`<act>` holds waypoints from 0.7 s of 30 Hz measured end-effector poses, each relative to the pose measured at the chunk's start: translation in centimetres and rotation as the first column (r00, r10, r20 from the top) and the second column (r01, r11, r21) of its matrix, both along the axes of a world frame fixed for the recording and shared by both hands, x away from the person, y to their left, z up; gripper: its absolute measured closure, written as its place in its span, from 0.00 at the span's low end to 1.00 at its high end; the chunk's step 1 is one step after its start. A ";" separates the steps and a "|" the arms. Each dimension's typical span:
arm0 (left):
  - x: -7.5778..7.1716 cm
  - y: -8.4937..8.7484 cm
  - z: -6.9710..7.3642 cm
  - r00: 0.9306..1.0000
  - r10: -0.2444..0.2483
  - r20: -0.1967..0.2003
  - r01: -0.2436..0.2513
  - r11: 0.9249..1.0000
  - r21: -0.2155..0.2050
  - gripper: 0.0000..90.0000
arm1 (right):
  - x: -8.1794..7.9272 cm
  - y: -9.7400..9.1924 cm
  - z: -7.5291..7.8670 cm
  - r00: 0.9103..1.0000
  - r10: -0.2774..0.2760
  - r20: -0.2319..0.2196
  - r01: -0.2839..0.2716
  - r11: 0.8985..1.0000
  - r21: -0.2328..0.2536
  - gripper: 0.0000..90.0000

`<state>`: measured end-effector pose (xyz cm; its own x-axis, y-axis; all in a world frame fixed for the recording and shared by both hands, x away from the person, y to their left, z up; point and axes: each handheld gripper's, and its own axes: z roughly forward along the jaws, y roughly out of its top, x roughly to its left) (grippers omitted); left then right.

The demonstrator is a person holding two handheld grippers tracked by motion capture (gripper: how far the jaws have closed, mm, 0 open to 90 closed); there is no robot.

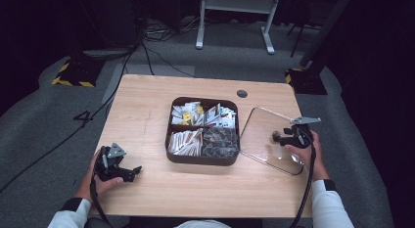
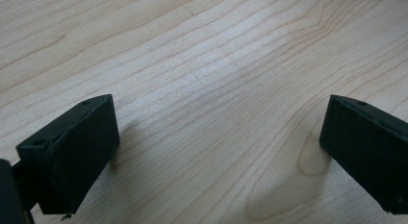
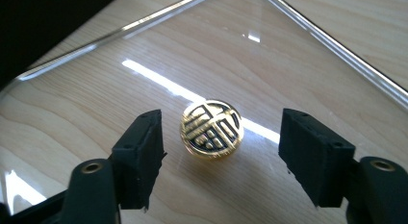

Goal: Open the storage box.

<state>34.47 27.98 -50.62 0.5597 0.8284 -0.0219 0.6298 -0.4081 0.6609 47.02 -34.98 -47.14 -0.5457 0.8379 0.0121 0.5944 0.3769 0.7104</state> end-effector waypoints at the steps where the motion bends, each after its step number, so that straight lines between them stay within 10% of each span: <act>1: 0.0 0.0 0.0 1.000 0.000 0.000 0.000 1.000 -0.002 0.00 | 0.0 0.1 0.1 1.000 0.006 0.005 -0.006 1.000 0.014 0.34; 21: 0.0 0.0 0.0 1.000 0.003 0.001 -0.003 1.000 0.000 0.01 | -0.5 4.3 2.7 0.995 0.081 0.061 -0.085 0.994 0.071 0.31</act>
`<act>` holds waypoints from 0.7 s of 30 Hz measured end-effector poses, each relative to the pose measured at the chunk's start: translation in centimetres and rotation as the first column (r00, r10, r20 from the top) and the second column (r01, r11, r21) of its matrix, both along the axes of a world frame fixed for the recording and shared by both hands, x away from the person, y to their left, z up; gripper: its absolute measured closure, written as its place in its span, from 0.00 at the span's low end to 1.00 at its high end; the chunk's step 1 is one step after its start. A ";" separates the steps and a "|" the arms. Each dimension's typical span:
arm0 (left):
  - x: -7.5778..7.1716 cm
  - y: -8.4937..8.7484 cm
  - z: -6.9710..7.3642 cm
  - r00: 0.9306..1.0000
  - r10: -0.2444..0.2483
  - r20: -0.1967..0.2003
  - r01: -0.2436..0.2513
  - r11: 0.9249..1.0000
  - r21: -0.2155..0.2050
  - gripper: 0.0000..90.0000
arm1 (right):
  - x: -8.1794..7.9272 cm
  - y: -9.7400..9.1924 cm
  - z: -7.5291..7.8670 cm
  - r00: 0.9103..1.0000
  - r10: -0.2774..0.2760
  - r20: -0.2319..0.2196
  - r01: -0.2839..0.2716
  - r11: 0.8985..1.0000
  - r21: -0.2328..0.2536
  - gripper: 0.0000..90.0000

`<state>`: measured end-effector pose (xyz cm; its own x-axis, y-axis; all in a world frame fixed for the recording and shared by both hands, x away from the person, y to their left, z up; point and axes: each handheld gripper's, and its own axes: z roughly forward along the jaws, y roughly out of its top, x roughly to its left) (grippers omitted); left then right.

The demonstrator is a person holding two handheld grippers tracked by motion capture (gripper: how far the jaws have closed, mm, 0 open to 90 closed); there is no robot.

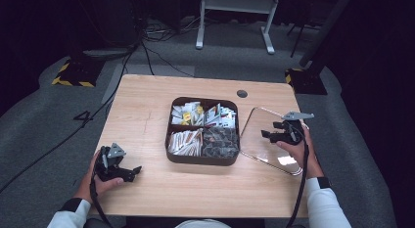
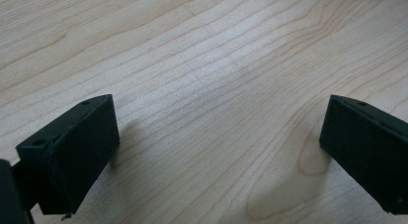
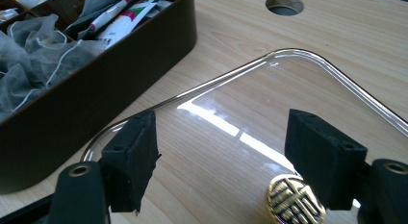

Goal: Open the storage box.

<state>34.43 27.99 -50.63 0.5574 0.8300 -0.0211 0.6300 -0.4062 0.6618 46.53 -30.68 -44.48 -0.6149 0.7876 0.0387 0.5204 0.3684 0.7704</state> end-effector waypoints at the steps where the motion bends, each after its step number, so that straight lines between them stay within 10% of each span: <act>1: 0.0 0.0 0.0 1.000 -0.001 -0.001 0.001 1.000 -0.002 0.01 | 0.0 0.3 0.0 1.000 0.008 0.004 -0.008 1.000 -0.002 0.31; 21: -0.1 0.0 0.0 1.000 0.003 0.003 -0.003 1.000 -0.001 0.01 | 0.6 3.8 2.3 0.996 0.073 0.056 -0.071 0.997 -0.026 0.32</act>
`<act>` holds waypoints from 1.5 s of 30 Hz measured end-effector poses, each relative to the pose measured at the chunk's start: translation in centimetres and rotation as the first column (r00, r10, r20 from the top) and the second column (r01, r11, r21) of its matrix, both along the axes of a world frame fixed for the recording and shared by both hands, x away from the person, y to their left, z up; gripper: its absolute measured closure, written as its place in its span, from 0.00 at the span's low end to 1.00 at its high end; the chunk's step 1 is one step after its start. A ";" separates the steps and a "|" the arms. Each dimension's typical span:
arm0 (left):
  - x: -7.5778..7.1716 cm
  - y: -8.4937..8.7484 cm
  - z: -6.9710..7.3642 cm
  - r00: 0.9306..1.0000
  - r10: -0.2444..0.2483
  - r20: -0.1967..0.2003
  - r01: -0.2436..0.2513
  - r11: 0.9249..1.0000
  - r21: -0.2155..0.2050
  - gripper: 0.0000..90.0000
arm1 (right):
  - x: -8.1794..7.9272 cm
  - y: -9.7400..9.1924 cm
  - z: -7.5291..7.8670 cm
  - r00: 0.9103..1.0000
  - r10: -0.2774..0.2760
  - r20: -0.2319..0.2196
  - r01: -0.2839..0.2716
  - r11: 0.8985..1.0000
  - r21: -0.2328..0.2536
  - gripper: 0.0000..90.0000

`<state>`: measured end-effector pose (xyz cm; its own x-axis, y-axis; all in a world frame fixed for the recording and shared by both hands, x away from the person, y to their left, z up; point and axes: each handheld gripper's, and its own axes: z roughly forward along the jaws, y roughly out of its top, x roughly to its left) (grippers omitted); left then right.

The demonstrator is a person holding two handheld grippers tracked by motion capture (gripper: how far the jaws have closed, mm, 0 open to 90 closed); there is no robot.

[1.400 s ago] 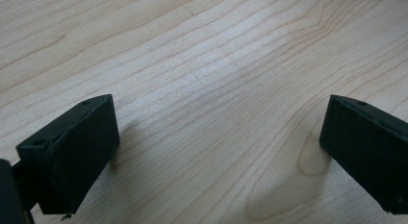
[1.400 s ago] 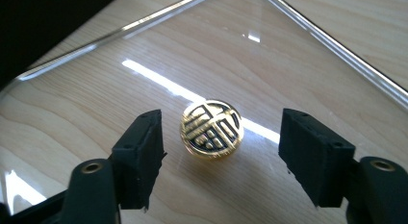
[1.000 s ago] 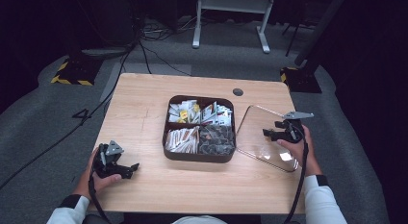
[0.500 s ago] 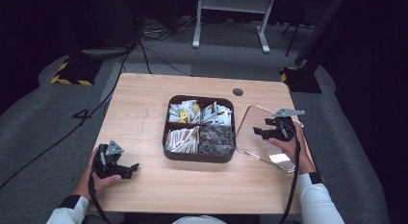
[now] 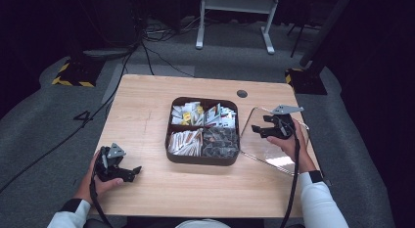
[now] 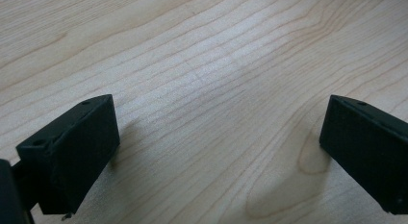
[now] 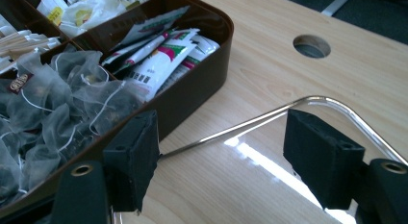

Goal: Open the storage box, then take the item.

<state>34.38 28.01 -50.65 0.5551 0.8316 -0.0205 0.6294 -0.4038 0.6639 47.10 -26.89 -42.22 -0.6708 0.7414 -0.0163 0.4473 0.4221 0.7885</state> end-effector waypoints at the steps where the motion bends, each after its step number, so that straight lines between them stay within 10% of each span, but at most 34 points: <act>1: 0.0 0.0 0.0 1.000 -0.002 -0.002 0.002 1.000 0.001 0.01 | 0.1 0.4 0.3 1.000 0.005 0.005 -0.005 1.000 0.001 0.32; 27: -0.1 0.0 0.0 1.000 0.003 -0.006 -0.003 1.000 -0.001 0.01 | 3.9 8.9 3.7 0.995 0.096 0.029 -0.095 0.995 -0.024 0.35; 45: -0.2 0.0 0.0 1.000 0.014 -0.001 -0.014 1.000 0.000 0.01 | 7.1 13.8 0.4 0.993 0.085 -0.079 -0.093 0.991 -0.100 0.38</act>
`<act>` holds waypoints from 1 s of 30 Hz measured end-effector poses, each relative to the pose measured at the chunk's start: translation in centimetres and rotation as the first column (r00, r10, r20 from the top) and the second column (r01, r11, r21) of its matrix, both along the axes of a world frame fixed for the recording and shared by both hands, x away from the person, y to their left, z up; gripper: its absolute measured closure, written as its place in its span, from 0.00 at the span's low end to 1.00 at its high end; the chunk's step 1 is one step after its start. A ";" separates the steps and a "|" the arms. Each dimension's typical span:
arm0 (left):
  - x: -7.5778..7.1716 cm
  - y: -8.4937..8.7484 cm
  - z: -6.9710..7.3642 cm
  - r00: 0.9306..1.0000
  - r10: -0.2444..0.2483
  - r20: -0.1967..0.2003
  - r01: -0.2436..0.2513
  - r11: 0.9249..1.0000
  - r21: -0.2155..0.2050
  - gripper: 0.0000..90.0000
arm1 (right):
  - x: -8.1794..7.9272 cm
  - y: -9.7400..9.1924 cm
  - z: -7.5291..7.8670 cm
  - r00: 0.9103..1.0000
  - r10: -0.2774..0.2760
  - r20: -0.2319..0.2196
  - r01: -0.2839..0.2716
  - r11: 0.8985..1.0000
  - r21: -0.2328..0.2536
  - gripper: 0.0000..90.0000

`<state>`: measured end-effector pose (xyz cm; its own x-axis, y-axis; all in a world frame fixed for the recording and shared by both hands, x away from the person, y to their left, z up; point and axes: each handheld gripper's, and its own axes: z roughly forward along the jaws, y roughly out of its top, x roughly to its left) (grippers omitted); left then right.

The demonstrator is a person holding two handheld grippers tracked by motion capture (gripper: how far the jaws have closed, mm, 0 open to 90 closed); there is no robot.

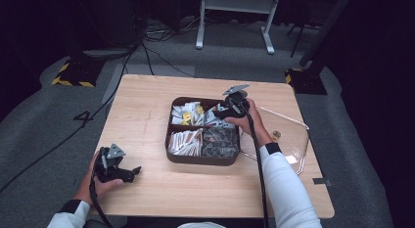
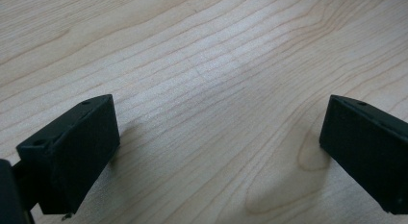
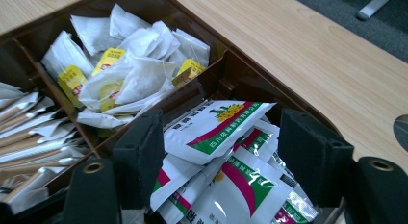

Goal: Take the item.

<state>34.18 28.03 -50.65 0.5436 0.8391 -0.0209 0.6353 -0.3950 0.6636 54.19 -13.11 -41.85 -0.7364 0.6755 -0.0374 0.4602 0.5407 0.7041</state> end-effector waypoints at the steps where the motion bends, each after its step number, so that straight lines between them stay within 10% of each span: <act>1: 0.0 0.0 0.0 1.000 0.000 0.000 0.000 1.000 0.000 0.01 | 0.1 0.2 -0.2 1.000 0.003 -0.006 -0.003 1.000 -0.001 0.37; 23: 0.0 0.0 0.0 1.000 0.000 0.000 0.000 1.000 0.000 0.01 | 1.1 2.7 -1.7 0.999 0.023 -0.026 -0.024 0.999 -0.027 0.45; 30: 0.0 0.0 0.0 1.000 0.000 -0.001 0.000 1.000 -0.001 0.01 | 1.1 3.5 -2.2 0.998 0.056 -0.023 -0.058 0.996 -0.069 0.74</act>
